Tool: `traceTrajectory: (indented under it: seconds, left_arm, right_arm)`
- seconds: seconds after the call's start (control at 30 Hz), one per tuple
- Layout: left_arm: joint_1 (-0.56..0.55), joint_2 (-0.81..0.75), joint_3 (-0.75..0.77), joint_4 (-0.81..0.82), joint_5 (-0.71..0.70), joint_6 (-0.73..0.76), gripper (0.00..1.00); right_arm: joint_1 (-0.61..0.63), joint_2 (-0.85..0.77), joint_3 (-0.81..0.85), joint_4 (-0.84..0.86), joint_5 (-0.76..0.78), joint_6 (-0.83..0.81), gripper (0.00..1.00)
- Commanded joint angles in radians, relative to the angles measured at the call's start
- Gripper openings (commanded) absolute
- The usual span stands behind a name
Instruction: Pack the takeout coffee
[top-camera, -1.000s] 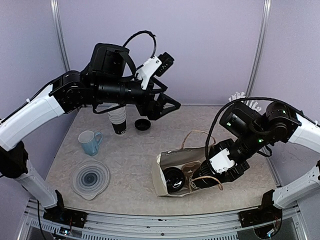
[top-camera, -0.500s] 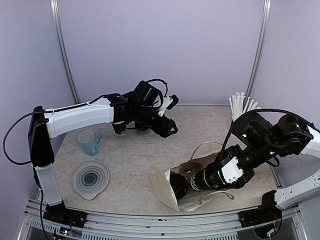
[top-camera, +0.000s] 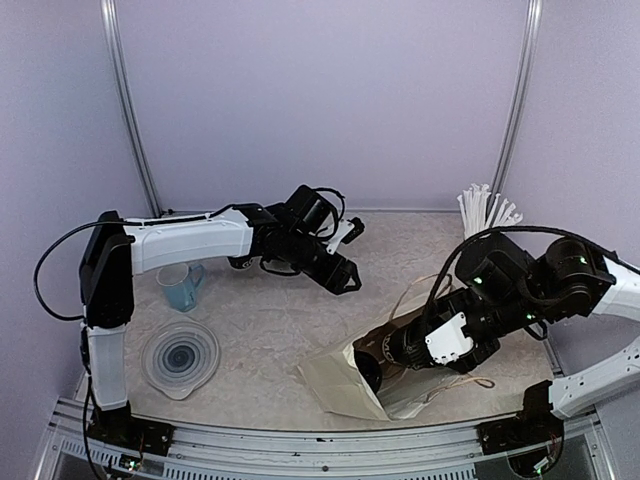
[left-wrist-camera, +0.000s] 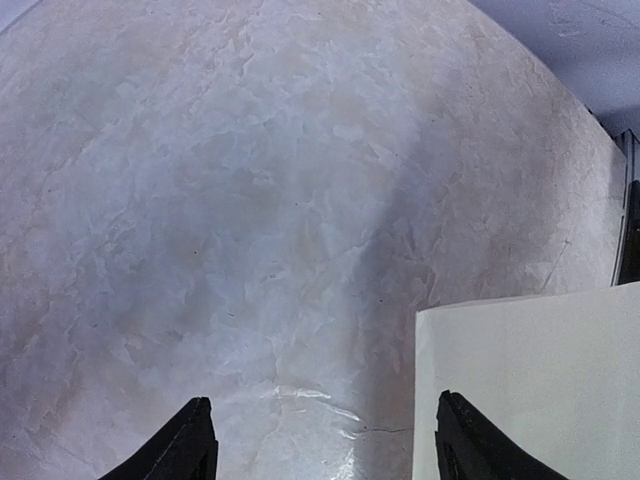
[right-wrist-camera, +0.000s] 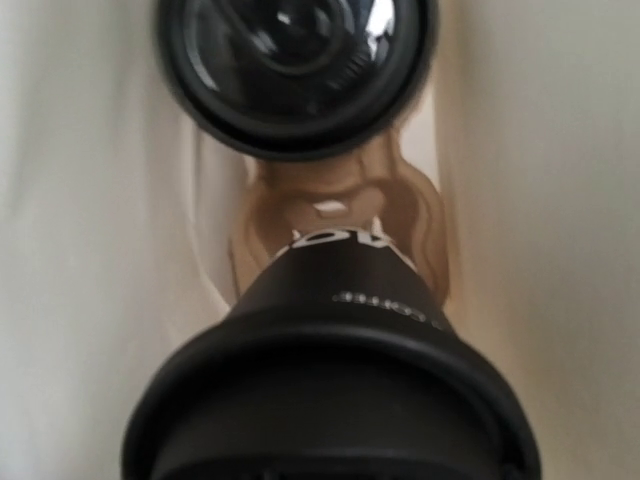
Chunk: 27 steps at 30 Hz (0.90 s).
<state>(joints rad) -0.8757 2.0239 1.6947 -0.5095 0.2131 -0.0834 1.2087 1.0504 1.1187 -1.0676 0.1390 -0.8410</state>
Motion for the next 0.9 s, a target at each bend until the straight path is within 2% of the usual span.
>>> traceTrajectory:
  seconds: [0.0,0.57,0.87]
  left_arm:
    - [0.006,0.021,-0.024,0.013,0.079,-0.027,0.73]
    - [0.006,0.006,-0.076,0.045,0.094,-0.036,0.72]
    - [0.006,0.001,-0.092,0.044,0.107,-0.029,0.72]
  right_arm:
    - [0.009,0.017,-0.003,0.041,0.086,0.058,0.43]
    - [0.009,0.068,-0.048,0.082,-0.005,0.001,0.45]
    - [0.005,0.071,-0.082,0.136,0.003,-0.025,0.45]
